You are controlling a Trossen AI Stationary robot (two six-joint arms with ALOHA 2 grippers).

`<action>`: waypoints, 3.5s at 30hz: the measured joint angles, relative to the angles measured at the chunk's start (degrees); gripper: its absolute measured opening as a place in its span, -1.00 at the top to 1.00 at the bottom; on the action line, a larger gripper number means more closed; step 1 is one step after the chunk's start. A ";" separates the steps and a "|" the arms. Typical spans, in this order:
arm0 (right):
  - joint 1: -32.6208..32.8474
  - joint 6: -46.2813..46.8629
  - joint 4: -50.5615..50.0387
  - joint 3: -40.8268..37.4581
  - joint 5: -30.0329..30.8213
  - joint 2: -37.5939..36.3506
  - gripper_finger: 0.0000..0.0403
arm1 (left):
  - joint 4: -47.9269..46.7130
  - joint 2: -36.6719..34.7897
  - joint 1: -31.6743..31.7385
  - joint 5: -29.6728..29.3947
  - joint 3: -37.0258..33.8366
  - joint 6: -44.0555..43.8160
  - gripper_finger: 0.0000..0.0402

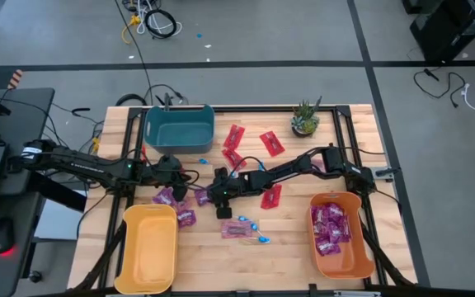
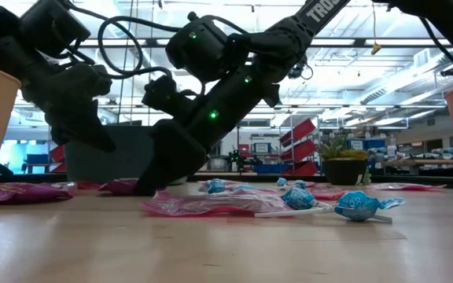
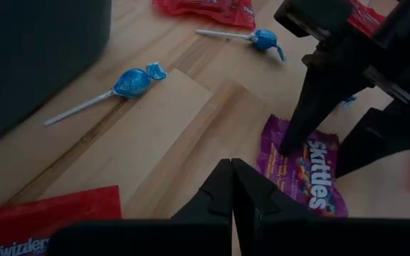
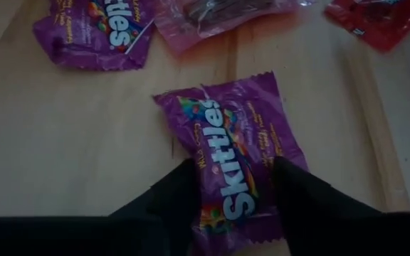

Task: Sort candy
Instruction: Put the purple candy into the orange bin

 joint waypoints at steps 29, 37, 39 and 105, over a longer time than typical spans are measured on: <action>0.07 0.93 -13.44 -0.27 -0.24 -8.44 0.71 | 4.69 0.02 0.00 -0.79 -0.02 -0.11 0.99; 1.69 -0.12 -22.10 -0.21 -0.23 -15.70 0.80 | 12.10 0.02 0.00 -1.25 0.00 1.52 0.99; 2.30 -0.12 -23.76 -0.21 -0.22 -16.98 0.80 | 14.02 0.02 0.00 -1.22 0.00 2.09 0.99; 51.75 82.08 -77.01 -27.99 10.45 -63.26 0.80 | 23.30 0.00 0.00 -3.06 0.00 9.01 0.99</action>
